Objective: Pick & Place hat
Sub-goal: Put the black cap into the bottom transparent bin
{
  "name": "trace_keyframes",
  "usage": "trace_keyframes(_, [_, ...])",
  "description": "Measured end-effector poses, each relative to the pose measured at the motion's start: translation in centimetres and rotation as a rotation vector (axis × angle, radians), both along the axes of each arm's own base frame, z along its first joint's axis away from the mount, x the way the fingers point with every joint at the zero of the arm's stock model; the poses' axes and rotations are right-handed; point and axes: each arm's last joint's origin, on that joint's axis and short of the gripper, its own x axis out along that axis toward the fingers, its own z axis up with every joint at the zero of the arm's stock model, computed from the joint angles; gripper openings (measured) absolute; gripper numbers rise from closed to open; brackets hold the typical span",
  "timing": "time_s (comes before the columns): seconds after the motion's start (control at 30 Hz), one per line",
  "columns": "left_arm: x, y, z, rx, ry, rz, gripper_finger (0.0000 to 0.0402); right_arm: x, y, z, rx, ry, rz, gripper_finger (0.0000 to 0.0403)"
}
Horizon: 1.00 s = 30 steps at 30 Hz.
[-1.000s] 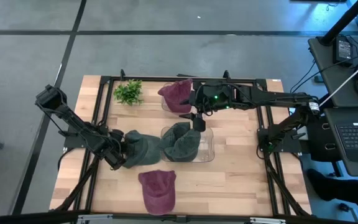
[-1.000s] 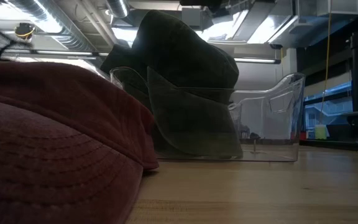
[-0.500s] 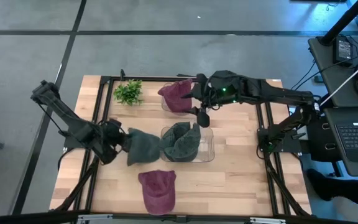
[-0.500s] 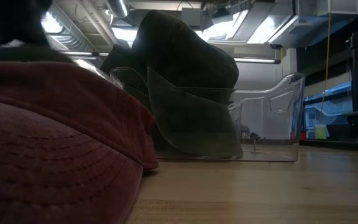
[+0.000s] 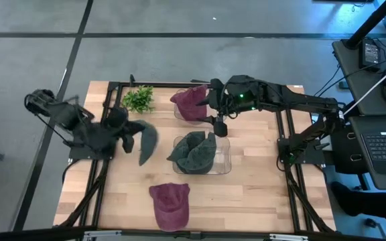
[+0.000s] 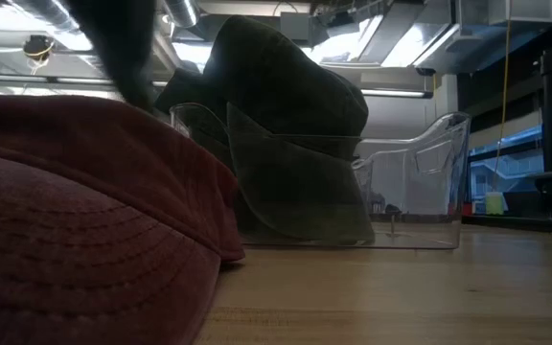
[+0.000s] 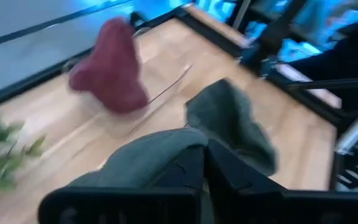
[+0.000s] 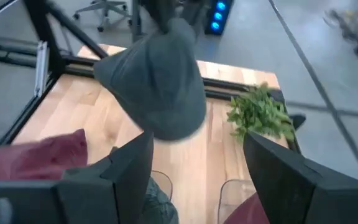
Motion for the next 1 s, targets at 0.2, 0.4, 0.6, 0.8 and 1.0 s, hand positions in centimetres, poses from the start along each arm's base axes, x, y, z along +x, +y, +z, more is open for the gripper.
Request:
trace_keyframes(0.2, [1.9,0.6,3.9,0.159,-0.068,-0.319,0.0003,0.1,0.4,0.1,-0.033,-0.018,0.128,0.0249])
trace_keyframes(0.4, [6.0,0.9,5.5,0.302,-0.124,-0.585,0.0003,0.4,1.2,1.2,0.011,-0.142,0.247,0.0249])
trace_keyframes(0.6, [10.8,2.0,5.4,0.346,-0.086,-0.758,0.0003,0.6,2.9,2.4,0.082,-0.258,0.33,0.0249])
trace_keyframes(0.8, [14.7,2.5,6.2,0.353,-0.146,-0.96,0.0003,0.8,4.1,2.3,0.182,-0.237,0.336,0.0249])
trace_keyframes(1.0, [16.9,2.3,6.8,0.282,-0.187,-1.127,0.0003,0.9,4.3,2.0,0.288,-0.201,0.294,0.0249])
